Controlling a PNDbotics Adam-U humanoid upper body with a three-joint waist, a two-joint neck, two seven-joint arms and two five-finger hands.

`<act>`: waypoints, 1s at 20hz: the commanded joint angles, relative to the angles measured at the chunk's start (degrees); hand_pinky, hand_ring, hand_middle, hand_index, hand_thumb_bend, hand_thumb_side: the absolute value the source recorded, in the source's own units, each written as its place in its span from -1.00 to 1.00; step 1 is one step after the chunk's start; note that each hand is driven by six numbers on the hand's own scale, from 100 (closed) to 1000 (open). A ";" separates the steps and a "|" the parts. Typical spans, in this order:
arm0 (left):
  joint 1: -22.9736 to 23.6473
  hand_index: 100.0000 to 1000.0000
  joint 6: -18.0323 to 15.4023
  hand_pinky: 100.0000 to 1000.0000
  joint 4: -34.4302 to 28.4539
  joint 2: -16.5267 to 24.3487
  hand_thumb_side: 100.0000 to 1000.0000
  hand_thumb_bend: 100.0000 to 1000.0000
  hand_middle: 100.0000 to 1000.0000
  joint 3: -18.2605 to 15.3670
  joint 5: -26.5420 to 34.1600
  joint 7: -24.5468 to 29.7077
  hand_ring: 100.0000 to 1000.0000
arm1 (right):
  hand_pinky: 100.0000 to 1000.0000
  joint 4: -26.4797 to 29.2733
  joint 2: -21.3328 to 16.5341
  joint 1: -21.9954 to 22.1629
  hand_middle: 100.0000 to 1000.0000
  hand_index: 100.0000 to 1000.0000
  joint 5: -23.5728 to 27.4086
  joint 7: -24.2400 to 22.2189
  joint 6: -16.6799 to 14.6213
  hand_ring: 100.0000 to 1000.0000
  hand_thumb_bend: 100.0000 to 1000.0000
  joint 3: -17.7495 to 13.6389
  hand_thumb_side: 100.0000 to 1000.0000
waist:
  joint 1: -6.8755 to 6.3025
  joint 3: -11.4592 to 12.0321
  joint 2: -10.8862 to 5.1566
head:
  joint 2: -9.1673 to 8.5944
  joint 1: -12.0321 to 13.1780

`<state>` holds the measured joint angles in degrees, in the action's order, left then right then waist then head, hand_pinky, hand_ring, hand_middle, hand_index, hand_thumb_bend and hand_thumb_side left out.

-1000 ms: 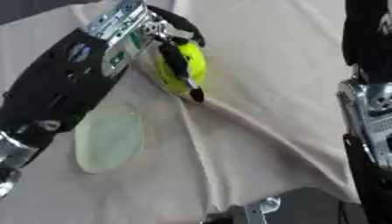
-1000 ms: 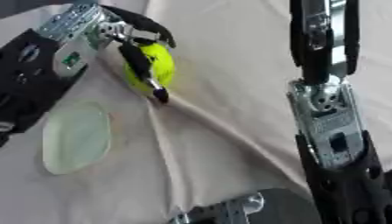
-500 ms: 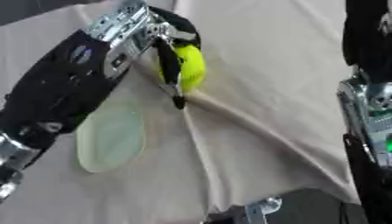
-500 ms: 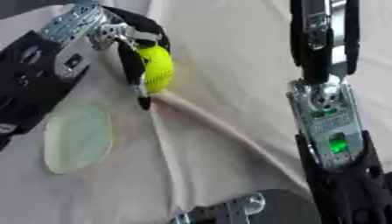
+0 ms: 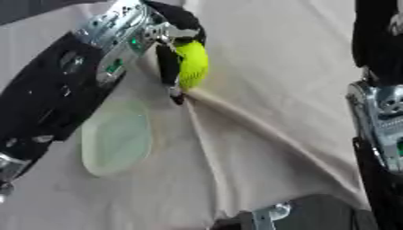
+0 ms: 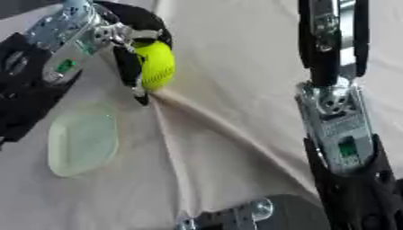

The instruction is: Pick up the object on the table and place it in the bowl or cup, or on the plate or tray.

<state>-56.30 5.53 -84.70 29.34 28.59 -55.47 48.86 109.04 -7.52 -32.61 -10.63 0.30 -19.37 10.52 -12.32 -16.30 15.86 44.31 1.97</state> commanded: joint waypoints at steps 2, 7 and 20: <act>-0.88 -0.34 0.25 -1.00 -2.35 3.24 -0.64 0.42 -0.06 -1.42 -0.87 -0.91 -0.53 | 0.26 0.48 -0.04 -0.15 0.81 0.93 -0.13 0.07 0.03 0.90 -1.00 -0.29 0.83 | 0.81 0.48 -1.53 | -0.19 -0.96; -1.40 -0.33 -0.33 -1.00 -5.67 7.62 -0.62 0.47 -0.05 -2.40 -1.39 1.45 -0.50 | 0.26 0.15 -0.45 0.72 0.81 0.94 -0.35 0.28 0.09 0.90 -1.00 -0.54 0.82 | 0.71 1.67 -2.27 | -0.19 -1.79; 7.71 -0.30 3.76 -1.00 -18.21 20.44 -0.50 0.46 0.00 -4.58 8.56 3.10 -0.49 | 0.25 -1.06 -1.91 3.54 0.81 0.95 -1.46 1.63 0.30 0.91 -1.00 -1.95 0.81 | 2.11 6.64 -3.76 | -0.19 -3.01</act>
<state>-48.01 8.66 -101.09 47.10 25.53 -47.97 52.04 107.46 -8.69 -28.84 -11.75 1.66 -19.05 8.80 -10.79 -9.72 13.65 44.33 -0.57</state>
